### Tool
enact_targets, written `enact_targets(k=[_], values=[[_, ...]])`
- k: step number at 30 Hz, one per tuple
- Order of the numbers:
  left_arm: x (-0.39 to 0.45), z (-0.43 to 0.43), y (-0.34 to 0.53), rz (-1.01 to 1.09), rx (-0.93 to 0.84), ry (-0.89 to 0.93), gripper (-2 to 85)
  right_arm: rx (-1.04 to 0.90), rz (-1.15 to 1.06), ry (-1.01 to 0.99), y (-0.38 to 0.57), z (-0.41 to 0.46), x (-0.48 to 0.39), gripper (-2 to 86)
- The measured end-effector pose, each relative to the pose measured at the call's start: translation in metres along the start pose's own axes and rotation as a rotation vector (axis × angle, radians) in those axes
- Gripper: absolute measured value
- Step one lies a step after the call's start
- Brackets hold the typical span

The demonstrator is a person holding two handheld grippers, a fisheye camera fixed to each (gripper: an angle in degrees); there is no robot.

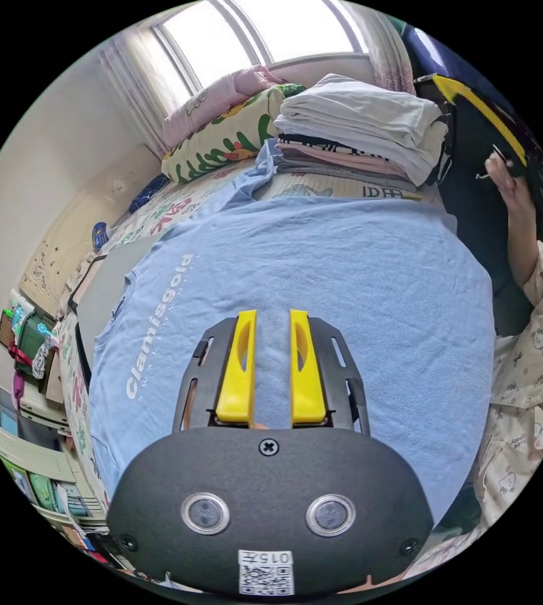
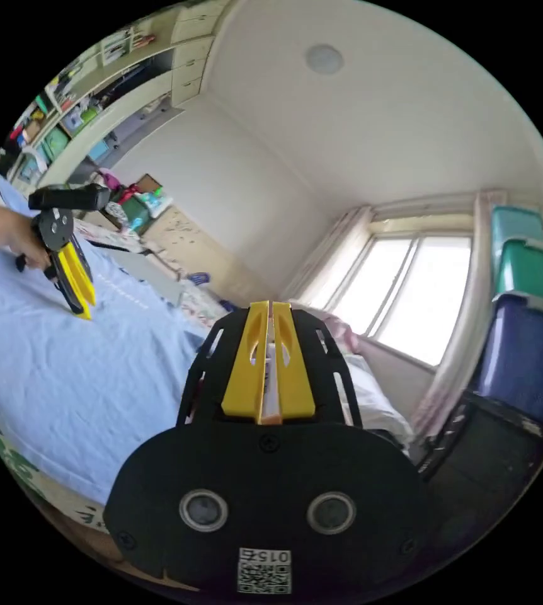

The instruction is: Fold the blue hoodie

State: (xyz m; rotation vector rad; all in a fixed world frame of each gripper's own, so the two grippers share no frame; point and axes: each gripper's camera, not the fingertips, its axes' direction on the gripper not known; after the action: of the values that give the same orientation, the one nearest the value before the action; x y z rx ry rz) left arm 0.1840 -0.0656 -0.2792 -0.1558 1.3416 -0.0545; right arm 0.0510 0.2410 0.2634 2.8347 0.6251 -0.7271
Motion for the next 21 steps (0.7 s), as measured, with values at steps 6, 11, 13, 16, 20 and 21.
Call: enact_targets(k=[6,11,13,16,20,21], values=[[0.006,-0.004,-0.013,0.007,0.002,-0.021,8.2,-0.407,0.295,-0.218,-0.071,0.224,0.044,7.7],[0.005,-0.006,-0.022,-0.001,0.001,-0.010,8.2,-0.690,0.473,-0.155,-0.087,0.388,0.077,9.1],[0.005,-0.007,-0.025,-0.004,0.000,-0.001,8.2,-0.727,0.464,-0.056,-0.092,0.428,0.082,9.1],[0.006,-0.008,-0.030,-0.003,0.001,-0.001,8.2,-0.811,0.534,-0.008,-0.095,0.483,0.100,9.0],[0.008,-0.010,-0.037,0.002,0.001,-0.006,8.1,-0.901,0.597,0.096,-0.087,0.534,0.127,8.1],[0.008,-0.010,-0.038,0.002,0.001,-0.006,8.1,-0.899,0.661,0.062,-0.082,0.541,0.138,7.0]])
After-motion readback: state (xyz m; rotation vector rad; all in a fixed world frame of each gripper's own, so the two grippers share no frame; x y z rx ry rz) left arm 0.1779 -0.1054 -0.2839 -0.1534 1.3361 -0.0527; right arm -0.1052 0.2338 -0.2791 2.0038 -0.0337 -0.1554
